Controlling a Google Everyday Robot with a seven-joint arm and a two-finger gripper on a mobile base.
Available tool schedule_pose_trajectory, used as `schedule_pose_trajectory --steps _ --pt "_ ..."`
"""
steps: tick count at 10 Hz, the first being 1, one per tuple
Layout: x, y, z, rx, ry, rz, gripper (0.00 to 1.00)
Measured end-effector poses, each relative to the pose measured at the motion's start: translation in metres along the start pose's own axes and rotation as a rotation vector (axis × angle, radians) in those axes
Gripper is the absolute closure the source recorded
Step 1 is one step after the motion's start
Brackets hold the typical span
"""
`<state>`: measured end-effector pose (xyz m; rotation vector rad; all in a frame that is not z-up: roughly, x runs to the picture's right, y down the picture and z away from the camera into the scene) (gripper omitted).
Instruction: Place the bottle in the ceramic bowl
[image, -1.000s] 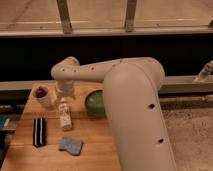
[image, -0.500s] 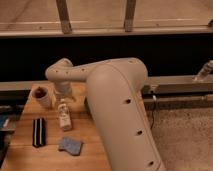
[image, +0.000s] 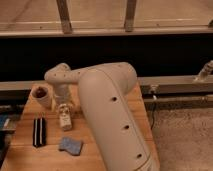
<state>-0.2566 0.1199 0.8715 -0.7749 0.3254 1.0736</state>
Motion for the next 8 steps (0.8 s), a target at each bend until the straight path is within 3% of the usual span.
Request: schedule_pose_trajectory --steps 2,4,8 --pt "0.003 0.005 0.01 -0.016 0.021 -0.019 0.42" --pt "0.007 0.006 0.012 -0.02 0.033 -0.032 0.61" --pt "0.014 0.006 0.006 -0.035 0.006 -0.034 0.99"
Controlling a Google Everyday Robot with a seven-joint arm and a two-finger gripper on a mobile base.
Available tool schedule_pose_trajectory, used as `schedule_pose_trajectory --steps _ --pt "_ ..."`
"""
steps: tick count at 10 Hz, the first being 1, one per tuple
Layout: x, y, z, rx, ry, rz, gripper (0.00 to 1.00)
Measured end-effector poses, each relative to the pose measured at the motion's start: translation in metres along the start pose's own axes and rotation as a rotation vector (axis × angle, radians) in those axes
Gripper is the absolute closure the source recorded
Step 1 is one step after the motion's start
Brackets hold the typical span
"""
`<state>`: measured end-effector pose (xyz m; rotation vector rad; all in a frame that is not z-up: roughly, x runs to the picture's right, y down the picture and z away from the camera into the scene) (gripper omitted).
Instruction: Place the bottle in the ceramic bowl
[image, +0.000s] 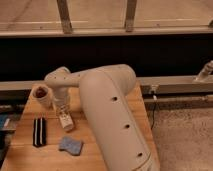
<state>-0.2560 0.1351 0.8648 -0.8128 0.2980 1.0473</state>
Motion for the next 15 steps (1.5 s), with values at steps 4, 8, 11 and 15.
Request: schedule_pose_trajectory --steps 4,8,11,15 --pt "-0.003 -0.018 -0.065 0.007 -0.129 0.034 1.0" --pt "-0.001 -0.074 -0.148 0.07 -0.233 0.124 1.0" --pt "0.03 -0.131 -0.164 0.089 -0.27 0.243 1.0" --pt "0.046 -0.196 -0.125 0.039 -0.296 0.405 1.0"
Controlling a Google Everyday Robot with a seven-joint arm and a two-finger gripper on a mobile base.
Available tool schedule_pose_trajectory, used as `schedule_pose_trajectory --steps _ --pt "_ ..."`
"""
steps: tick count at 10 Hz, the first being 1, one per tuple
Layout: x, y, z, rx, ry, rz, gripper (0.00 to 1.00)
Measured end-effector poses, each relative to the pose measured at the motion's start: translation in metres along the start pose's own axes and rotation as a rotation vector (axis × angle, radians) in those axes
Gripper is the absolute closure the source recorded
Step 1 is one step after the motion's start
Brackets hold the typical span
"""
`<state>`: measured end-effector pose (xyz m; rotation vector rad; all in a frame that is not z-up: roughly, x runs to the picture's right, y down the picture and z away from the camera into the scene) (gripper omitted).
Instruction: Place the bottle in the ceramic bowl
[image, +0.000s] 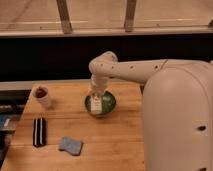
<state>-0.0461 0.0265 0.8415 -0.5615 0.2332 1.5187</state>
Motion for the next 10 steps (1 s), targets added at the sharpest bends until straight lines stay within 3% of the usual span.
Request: schedule_pose_trajectory --steps 3,10 --pt "-0.0153 -0.0169 0.0177 -0.029 -0.018 0.025 0.98" --pt "-0.0147 -0.014 0.0187 -0.03 -0.015 0.021 0.31"
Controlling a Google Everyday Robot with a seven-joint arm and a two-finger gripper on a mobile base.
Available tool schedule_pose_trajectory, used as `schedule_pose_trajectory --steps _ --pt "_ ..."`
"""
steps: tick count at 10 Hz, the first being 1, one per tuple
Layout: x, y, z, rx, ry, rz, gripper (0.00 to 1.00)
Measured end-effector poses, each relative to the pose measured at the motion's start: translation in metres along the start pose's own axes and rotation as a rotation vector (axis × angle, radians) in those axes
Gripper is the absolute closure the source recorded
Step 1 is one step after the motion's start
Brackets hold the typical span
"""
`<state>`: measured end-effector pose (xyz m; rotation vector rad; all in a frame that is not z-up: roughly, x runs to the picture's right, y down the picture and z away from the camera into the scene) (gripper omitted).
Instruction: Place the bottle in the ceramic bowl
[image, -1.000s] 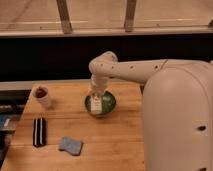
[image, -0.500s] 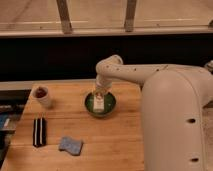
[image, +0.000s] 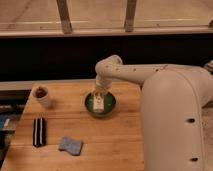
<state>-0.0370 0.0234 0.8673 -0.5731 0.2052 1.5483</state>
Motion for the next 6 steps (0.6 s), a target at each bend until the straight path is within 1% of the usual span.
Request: schedule_pose_trajectory --steps 1,2,6 --pt "0.0 -0.0001 -0.0001 0.0 0.0 0.0 0.23" --pt "0.0 -0.0001 0.0 0.0 0.0 0.0 0.2" --pt "0.0 -0.001 0.0 0.001 0.0 0.001 0.2"
